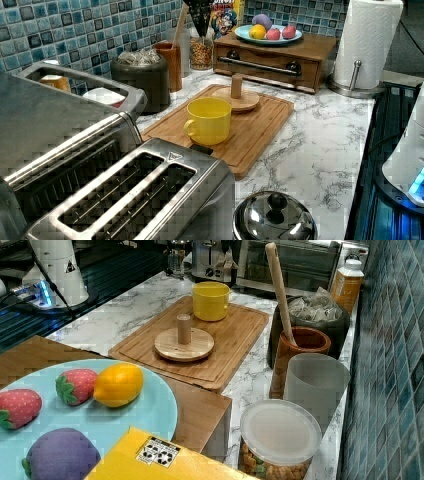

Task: Put the tea in the cup.

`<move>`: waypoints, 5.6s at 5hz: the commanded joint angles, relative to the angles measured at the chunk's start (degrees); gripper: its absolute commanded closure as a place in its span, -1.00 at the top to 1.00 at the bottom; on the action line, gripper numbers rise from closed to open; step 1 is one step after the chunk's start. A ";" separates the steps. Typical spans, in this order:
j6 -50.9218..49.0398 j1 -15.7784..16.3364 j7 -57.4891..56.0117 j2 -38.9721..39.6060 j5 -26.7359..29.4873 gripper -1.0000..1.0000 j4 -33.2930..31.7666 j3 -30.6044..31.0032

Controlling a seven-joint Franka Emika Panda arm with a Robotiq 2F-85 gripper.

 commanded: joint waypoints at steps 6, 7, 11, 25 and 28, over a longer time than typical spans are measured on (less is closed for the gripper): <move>4.25 3.40 -7.81 -4.48 5.15 -1.00 -12.57 9.25; 3.33 3.48 -8.08 -3.26 4.93 -1.00 -11.40 9.36; 2.16 2.97 -8.78 -0.73 5.31 1.00 -9.80 8.93; 2.63 2.57 -8.30 -1.00 5.17 1.00 -9.96 8.65; 2.63 2.61 -8.30 -1.00 5.17 1.00 -9.96 8.61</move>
